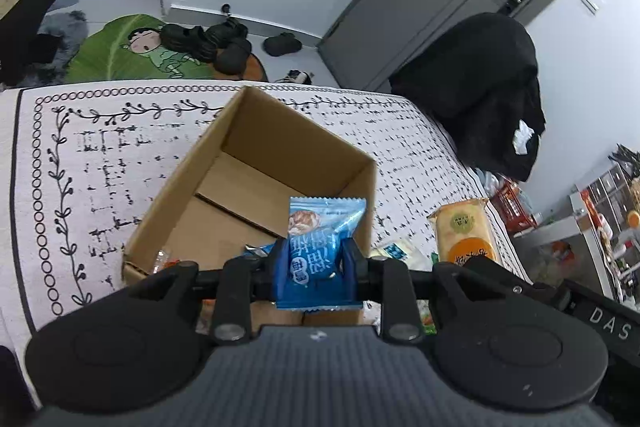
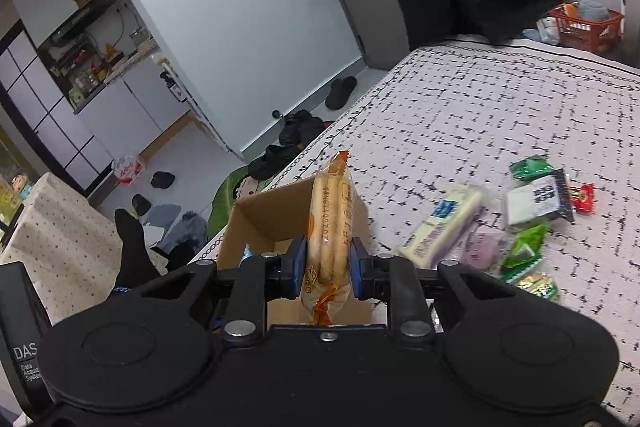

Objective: Organize snacks
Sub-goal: 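Carry both packs over the cardboard box and release them inside, then move both open grippers back toward the remaining snacks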

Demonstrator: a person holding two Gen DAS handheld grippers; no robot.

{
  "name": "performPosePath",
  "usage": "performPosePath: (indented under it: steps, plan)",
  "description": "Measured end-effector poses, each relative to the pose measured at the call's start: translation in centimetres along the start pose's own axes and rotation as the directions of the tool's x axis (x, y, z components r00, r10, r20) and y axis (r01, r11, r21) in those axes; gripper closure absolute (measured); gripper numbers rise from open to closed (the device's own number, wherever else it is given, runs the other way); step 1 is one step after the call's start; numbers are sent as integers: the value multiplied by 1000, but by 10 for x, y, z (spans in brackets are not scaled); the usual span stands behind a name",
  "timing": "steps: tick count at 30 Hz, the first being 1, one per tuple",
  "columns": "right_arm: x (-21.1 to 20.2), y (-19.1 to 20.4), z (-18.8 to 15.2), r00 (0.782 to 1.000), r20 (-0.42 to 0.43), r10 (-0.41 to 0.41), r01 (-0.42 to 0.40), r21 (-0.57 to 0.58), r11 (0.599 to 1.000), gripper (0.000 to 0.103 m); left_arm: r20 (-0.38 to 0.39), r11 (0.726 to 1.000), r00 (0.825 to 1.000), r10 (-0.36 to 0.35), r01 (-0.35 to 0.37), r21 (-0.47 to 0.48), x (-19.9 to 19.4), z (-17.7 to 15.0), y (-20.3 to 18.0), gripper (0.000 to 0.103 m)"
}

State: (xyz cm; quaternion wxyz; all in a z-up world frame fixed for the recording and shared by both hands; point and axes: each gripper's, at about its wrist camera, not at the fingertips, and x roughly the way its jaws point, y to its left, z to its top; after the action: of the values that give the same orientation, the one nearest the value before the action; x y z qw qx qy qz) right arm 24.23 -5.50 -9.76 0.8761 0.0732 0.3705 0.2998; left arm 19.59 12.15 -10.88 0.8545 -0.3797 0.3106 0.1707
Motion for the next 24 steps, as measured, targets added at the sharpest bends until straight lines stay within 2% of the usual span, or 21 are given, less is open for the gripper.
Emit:
performPosePath:
  steps: [5,9,12,15,18,19,20,24]
  plan:
    - [9,12,1,1000,-14,17,-17,-13,1000,80,8,999,1000,19,-19,-26,-2,4,7,71]
    - [15,21,2,999,-20,30,-31,-21,999,80,16,997,999,36,-35,-69,-5,8,14,55]
    - [18,27,4,999,-23,44,-45,-25,999,80,17,994,999,44,-42,-98,-7,12,21,51]
    - [24,32,5,998,-38,56,-57,-20,998,79,24,994,998,50,-47,-102,-12,17,22,41]
    - [27,31,6,998,-52,41,-41,2,999,65,31,994,998,54,-50,-94,-17,20,22,28]
    - [25,30,5,998,-45,39,-39,6,999,57,33,995,998,53,-50,-90,-17,20,21,24]
    - [22,28,5,999,-36,36,-36,8,999,52,33,995,998,52,-49,-89,-18,21,21,23]
    - [14,15,4,999,-31,16,-15,24,1000,52,19,995,998,53,-51,-90,-15,18,20,19]
